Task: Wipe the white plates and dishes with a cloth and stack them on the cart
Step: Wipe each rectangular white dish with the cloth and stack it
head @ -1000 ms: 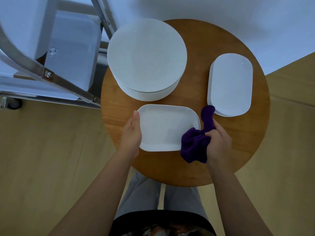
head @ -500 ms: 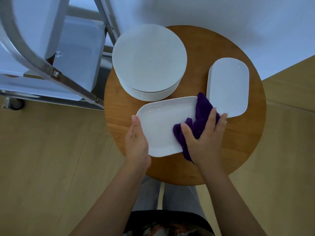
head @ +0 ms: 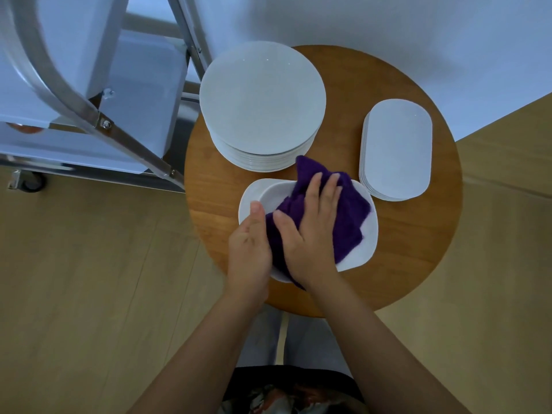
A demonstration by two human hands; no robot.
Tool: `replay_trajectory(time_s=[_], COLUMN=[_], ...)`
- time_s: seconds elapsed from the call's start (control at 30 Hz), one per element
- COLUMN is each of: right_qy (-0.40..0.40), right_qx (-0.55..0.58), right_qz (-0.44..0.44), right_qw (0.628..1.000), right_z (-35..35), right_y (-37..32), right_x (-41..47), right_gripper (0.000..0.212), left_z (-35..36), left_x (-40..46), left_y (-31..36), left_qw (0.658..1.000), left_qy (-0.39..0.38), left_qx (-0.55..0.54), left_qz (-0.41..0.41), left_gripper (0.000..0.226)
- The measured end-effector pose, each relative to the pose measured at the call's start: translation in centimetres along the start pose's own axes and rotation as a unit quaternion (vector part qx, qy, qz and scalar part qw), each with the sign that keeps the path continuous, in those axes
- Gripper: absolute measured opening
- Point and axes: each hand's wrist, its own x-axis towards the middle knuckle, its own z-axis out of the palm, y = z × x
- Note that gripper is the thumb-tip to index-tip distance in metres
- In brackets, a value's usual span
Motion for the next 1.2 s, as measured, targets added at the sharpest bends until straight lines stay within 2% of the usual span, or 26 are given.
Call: replay_trajectory(time_s=[0.1, 0.2, 0.3, 0.47, 0.67, 0.8, 0.93, 1.07, 1.2], right_qy=[-0.091, -0.193, -0.225, -0.22, -0.172, -0.175, -0.19, -0.172, -0.146], right_qx=[0.066, 0.122, 0.137, 0.16, 0.082, 0.035, -0.033, -0.149, -0.187], right_qz=[-0.07, -0.122, -0.147, -0.143, -0.196, -0.26, -0.29, -0.369, -0.407], right_qw=[0.991, 0.966, 0.953, 0.951, 0.962, 0.949, 0.937, 0.901, 0.882], right_z=[-0.4, -1.9, -3.6, -6.2, -7.5, -9.0, -10.5, -11.7, -13.2], right_y=[-0.2, -0.9, -2.0, -3.9, -5.9, -5.7, -5.3, -4.2, -3.9], right_x=[-1.3, -1.6, -1.7, -2.5, -3.9, -4.5, -4.6, -5.2, -5.3], right_gripper=[0.074, 0.071, 0.069, 0.062, 0.062, 0.066, 0.072, 0.062, 0.063], left_z=[-0.6, -1.0, -1.3, -1.2, -1.2, -1.3, -0.5, -0.6, -0.8], left_x=[0.0, -0.2, -0.5, -1.8, -3.3, -4.0, -4.9, -4.7, -4.8], left_y=[0.2, 0.3, 1.0, 3.2, 5.9, 7.4, 8.4, 10.2, 11.8], left_qw=[1.0, 0.999, 0.998, 0.998, 0.996, 0.995, 0.992, 0.993, 0.998], left_qy=[-0.004, -0.015, -0.031, -0.022, -0.001, -0.005, -0.006, 0.018, 0.004], left_qx=[-0.004, -0.032, -0.052, -0.066, -0.082, -0.085, -0.103, -0.1, -0.064], left_qz=[0.013, 0.012, 0.0, 0.012, -0.014, -0.054, -0.076, -0.056, -0.027], left_gripper=[0.055, 0.044, 0.043, 0.045, 0.045, 0.037, 0.044, 0.053, 0.055])
